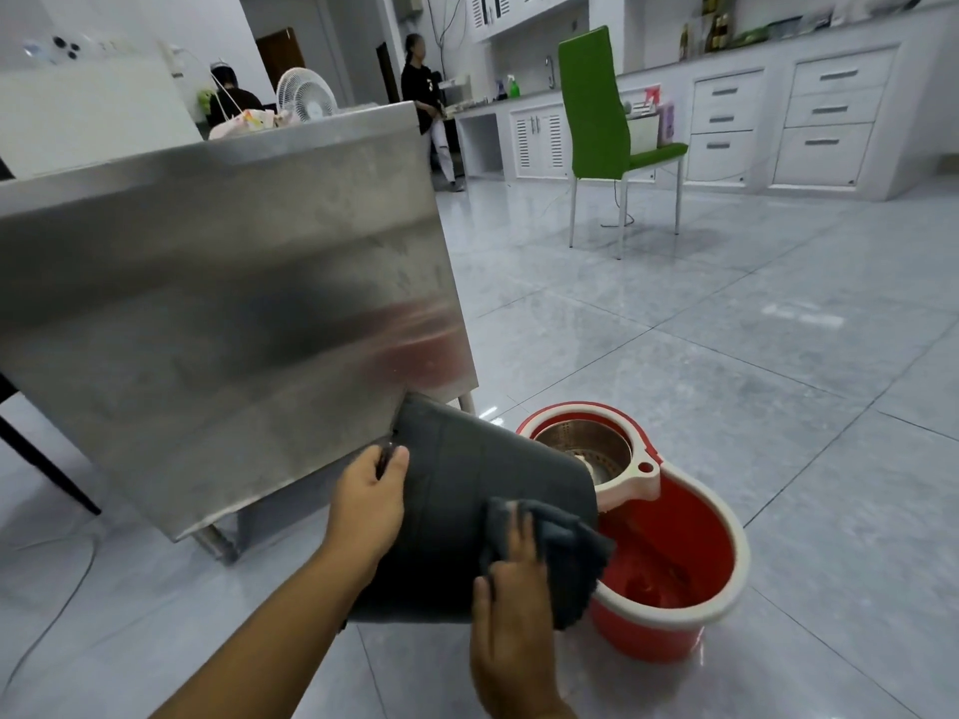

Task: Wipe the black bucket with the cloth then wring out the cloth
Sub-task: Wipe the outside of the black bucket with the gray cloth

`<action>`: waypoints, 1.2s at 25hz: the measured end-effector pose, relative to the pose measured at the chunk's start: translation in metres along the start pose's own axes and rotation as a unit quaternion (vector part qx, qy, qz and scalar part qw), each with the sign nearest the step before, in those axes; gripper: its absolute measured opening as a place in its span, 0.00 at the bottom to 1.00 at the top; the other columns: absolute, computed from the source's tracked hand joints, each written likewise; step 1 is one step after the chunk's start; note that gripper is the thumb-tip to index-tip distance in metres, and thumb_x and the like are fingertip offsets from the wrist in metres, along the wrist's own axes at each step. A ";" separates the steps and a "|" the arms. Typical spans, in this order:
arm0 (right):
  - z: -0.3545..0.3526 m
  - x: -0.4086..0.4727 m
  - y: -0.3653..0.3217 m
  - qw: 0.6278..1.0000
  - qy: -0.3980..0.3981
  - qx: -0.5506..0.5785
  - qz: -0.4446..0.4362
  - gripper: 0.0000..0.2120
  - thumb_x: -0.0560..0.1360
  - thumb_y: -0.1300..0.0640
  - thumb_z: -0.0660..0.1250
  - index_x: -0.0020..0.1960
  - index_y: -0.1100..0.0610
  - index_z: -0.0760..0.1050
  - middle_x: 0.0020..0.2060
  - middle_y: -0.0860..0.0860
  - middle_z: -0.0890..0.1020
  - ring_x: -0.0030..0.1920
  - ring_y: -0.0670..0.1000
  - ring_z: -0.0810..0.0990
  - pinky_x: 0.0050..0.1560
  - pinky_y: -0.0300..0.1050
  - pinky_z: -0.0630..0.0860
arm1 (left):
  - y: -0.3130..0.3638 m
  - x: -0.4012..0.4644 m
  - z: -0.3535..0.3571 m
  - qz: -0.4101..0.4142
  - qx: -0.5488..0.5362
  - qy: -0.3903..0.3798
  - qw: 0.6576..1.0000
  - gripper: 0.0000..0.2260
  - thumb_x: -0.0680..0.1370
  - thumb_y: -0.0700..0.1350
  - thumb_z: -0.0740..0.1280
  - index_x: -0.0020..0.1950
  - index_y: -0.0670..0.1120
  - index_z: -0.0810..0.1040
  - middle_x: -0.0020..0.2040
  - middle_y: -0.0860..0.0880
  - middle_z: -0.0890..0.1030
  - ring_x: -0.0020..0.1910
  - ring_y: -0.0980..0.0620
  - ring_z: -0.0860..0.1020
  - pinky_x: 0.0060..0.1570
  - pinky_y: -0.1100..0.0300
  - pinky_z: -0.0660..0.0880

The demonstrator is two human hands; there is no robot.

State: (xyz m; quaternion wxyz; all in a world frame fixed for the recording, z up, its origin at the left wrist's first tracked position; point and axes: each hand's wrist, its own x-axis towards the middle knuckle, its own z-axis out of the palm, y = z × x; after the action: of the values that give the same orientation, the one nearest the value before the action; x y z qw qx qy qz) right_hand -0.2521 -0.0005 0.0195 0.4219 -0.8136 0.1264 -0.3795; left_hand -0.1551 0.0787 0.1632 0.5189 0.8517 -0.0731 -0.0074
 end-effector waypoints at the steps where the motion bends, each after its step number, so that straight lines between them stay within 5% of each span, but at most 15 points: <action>1: 0.003 0.001 -0.012 0.998 -0.035 -0.004 -0.053 0.05 0.79 0.55 0.58 0.49 0.52 0.73 0.79 0.49 0.57 0.80 0.48 0.50 0.77 0.46 0.48 | 0.000 -0.006 0.002 0.013 0.011 -0.009 1.000 0.16 0.80 0.52 0.62 0.40 0.42 0.76 0.38 0.38 0.80 0.39 0.40 0.79 0.45 0.40 0.77; 4: -0.004 0.028 -0.038 0.992 -0.087 0.033 -0.087 0.11 0.80 0.53 0.56 0.58 0.55 0.72 0.79 0.46 0.57 0.79 0.44 0.50 0.77 0.42 0.48 | -0.004 -0.020 0.002 0.081 0.061 -0.048 0.994 0.14 0.80 0.47 0.64 0.34 0.48 0.73 0.30 0.50 0.76 0.31 0.52 0.75 0.36 0.51 0.73; 6: -0.022 0.055 -0.038 0.993 -0.075 0.090 0.013 0.08 0.80 0.50 0.54 0.53 0.49 0.70 0.70 0.46 0.73 0.70 0.42 0.68 0.69 0.44 0.63 | -0.010 -0.022 -0.004 0.104 0.081 -0.067 0.989 0.14 0.80 0.48 0.65 0.34 0.48 0.74 0.30 0.50 0.77 0.31 0.53 0.76 0.34 0.55 0.73; 7: -0.032 0.065 -0.027 0.989 -0.074 0.090 0.088 0.07 0.81 0.50 0.54 0.49 0.49 0.69 0.58 0.48 0.80 0.57 0.45 0.76 0.58 0.46 0.69 | -0.012 -0.022 -0.009 0.110 0.089 -0.068 0.988 0.14 0.79 0.49 0.65 0.35 0.47 0.74 0.30 0.49 0.78 0.32 0.52 0.77 0.34 0.54 0.73; 8: -0.041 0.069 -0.010 0.981 -0.073 0.074 0.161 0.08 0.82 0.51 0.55 0.47 0.51 0.68 0.47 0.51 0.80 0.47 0.49 0.77 0.50 0.48 0.71 | -0.013 -0.023 -0.012 0.117 0.096 -0.057 0.987 0.15 0.79 0.50 0.65 0.35 0.45 0.74 0.30 0.47 0.77 0.32 0.50 0.77 0.34 0.54 0.72; 10: -0.049 0.062 0.027 0.961 -0.058 0.057 0.265 0.08 0.82 0.53 0.56 0.47 0.54 0.68 0.42 0.55 0.80 0.44 0.55 0.78 0.48 0.53 0.74 | -0.012 -0.025 -0.016 0.126 0.104 -0.016 0.986 0.15 0.80 0.50 0.64 0.36 0.44 0.74 0.31 0.43 0.78 0.33 0.45 0.78 0.33 0.56 0.71; 13: -0.026 0.027 0.041 0.966 0.008 0.033 0.255 0.10 0.81 0.56 0.54 0.57 0.57 0.72 0.61 0.58 0.78 0.57 0.54 0.75 0.61 0.43 0.69 | -0.007 -0.025 -0.015 0.137 0.097 0.029 0.985 0.15 0.80 0.50 0.64 0.38 0.43 0.76 0.32 0.42 0.79 0.34 0.45 0.78 0.33 0.55 0.71; 15: 0.001 0.010 0.018 0.978 0.032 0.044 0.200 0.19 0.78 0.61 0.56 0.66 0.66 0.71 0.73 0.40 0.65 0.62 0.45 0.69 0.65 0.27 0.58 | -0.005 -0.022 -0.009 0.120 0.100 0.031 0.987 0.15 0.80 0.51 0.62 0.38 0.42 0.74 0.32 0.43 0.78 0.32 0.46 0.77 0.33 0.54 0.71; 16: 0.010 0.005 0.003 0.983 0.007 0.059 0.171 0.22 0.78 0.58 0.57 0.70 0.66 0.69 0.75 0.33 0.58 0.67 0.42 0.65 0.68 0.29 0.56 | -0.006 -0.022 -0.005 0.115 0.104 0.022 0.988 0.15 0.80 0.51 0.62 0.38 0.43 0.73 0.30 0.44 0.76 0.30 0.48 0.75 0.32 0.53 0.71; 19: 0.012 0.010 -0.028 0.997 -0.054 0.047 0.041 0.34 0.78 0.37 0.49 0.72 0.61 0.67 0.80 0.45 0.53 0.78 0.44 0.51 0.75 0.49 0.54 | -0.013 -0.027 0.002 0.127 0.146 -0.019 0.981 0.15 0.80 0.51 0.63 0.35 0.46 0.71 0.26 0.49 0.72 0.25 0.55 0.70 0.28 0.59 0.66; 21: 0.000 0.031 -0.035 0.995 -0.049 0.078 0.044 0.27 0.78 0.41 0.50 0.67 0.58 0.70 0.77 0.50 0.63 0.76 0.45 0.59 0.74 0.51 0.59 | -0.015 -0.031 0.003 0.149 0.167 -0.045 0.974 0.14 0.79 0.52 0.63 0.37 0.47 0.73 0.28 0.49 0.77 0.27 0.55 0.75 0.29 0.60 0.69; 23: -0.017 0.050 -0.029 0.990 -0.028 0.104 0.089 0.15 0.78 0.44 0.53 0.53 0.51 0.72 0.56 0.53 0.79 0.58 0.50 0.76 0.60 0.56 0.73 | -0.015 -0.033 0.002 0.158 0.158 -0.063 0.973 0.13 0.79 0.53 0.63 0.38 0.48 0.74 0.31 0.48 0.79 0.31 0.54 0.78 0.30 0.62 0.71; 25: -0.029 0.062 -0.006 0.978 -0.035 0.119 0.168 0.08 0.79 0.48 0.56 0.43 0.49 0.68 0.36 0.50 0.77 0.39 0.51 0.76 0.45 0.59 0.75 | -0.012 -0.034 -0.002 0.160 0.153 -0.052 0.974 0.14 0.80 0.52 0.63 0.36 0.49 0.74 0.30 0.50 0.78 0.30 0.55 0.77 0.29 0.66 0.67; 27: -0.039 0.058 0.014 0.962 -0.043 0.101 0.250 0.10 0.81 0.54 0.57 0.40 0.50 0.66 0.33 0.52 0.76 0.37 0.52 0.76 0.42 0.57 0.74 | -0.009 -0.033 -0.008 0.166 0.157 -0.016 0.973 0.14 0.79 0.52 0.63 0.35 0.49 0.73 0.27 0.51 0.75 0.27 0.56 0.74 0.29 0.68 0.65; 30: -0.033 0.033 0.036 0.922 -0.023 0.131 0.362 0.10 0.81 0.58 0.58 0.41 0.51 0.65 0.42 0.55 0.79 0.46 0.56 0.77 0.48 0.51 0.71 | -0.008 -0.028 -0.011 0.200 0.181 0.020 0.963 0.16 0.79 0.53 0.63 0.33 0.51 0.68 0.25 0.53 0.70 0.24 0.56 0.70 0.27 0.66 0.64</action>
State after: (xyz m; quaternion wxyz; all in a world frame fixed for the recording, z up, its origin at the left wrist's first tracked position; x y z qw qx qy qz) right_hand -0.2498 -0.0591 0.0201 0.6364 -0.6579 0.3521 -0.1954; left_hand -0.1811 0.0956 0.1591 0.3487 0.8993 -0.2317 0.1267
